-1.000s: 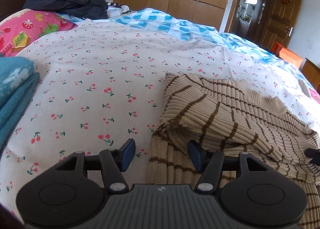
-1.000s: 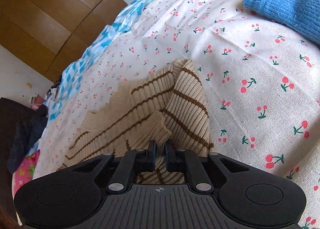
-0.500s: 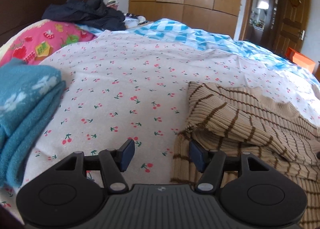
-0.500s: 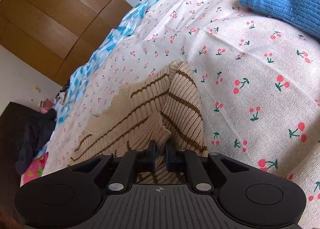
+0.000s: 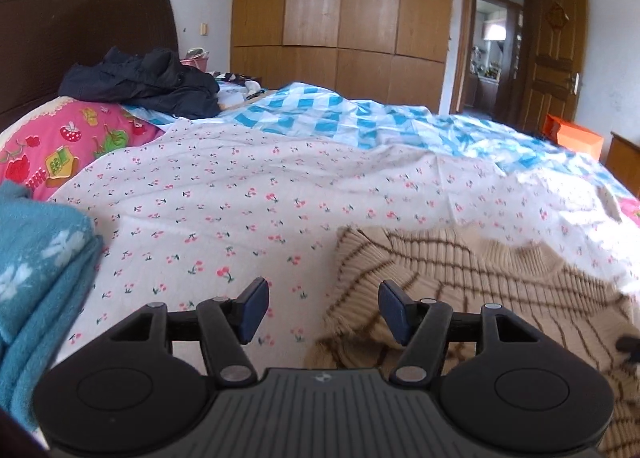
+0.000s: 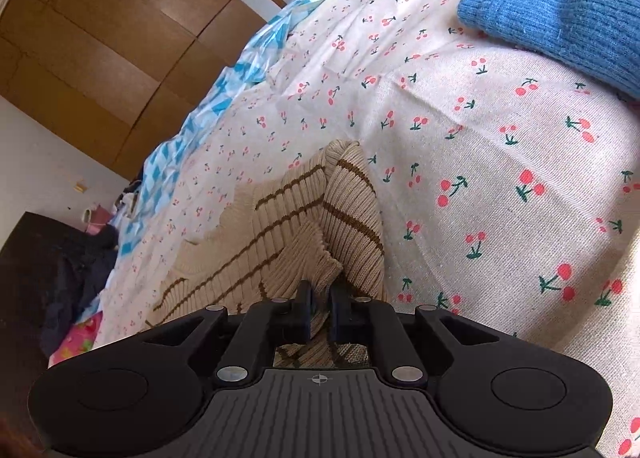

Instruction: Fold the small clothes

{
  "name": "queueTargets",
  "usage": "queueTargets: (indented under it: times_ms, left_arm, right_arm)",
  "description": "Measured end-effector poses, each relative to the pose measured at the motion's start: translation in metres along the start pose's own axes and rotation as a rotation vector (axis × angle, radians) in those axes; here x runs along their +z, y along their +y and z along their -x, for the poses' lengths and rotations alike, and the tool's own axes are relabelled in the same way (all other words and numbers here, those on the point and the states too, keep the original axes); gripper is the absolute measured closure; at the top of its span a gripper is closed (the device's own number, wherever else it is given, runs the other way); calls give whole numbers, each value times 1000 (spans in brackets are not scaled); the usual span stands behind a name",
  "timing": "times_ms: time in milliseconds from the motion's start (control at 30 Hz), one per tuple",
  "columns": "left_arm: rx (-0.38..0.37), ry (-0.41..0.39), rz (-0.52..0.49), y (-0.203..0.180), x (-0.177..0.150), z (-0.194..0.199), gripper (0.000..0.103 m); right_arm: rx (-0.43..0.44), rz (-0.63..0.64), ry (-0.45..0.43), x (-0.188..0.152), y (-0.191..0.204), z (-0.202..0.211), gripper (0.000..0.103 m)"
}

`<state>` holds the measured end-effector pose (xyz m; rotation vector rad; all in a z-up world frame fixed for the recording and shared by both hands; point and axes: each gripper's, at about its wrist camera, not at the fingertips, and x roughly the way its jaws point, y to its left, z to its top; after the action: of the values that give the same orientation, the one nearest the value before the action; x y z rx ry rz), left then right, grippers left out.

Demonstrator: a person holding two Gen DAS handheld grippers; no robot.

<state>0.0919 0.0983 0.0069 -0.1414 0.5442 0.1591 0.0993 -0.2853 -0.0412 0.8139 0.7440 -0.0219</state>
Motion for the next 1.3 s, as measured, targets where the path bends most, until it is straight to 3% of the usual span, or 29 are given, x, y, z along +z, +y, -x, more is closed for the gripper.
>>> queueTargets:
  times_ms: [67, 200, 333, 500, 667, 833, 1067, 1200, 1300]
  left_arm:
    - [14, 21, 26, 5, 4, -11, 32]
    - [35, 111, 20, 7, -6, -36, 31]
    - [2, 88, 21, 7, -10, -28, 31]
    - [70, 182, -111, -3, -17, -53, 26]
    - [12, 171, 15, 18, -5, -36, 26]
    - [31, 127, 84, 38, 11, -25, 27]
    - [18, 111, -26, 20, 8, -29, 27]
    - [113, 162, -217, -1, -14, -43, 27]
    - [104, 181, -184, 7, -20, -43, 27]
  right_arm:
    - [-8, 0, 3, -1, -1, -2, 93]
    - [-26, -4, -18, 0, -2, 4, 94]
    - [-52, 20, -23, 0, -4, 4, 94]
    - [-64, 49, -3, -3, 1, -1, 94]
    - [-52, 14, 8, 0, -4, 1, 94]
    - [-61, 21, -19, 1, 2, 10, 89]
    - [-131, 152, -106, -4, 18, 26, 88]
    - [-150, 135, -120, -1, 11, 28, 86]
    - [-132, 156, -166, -1, 13, 37, 86]
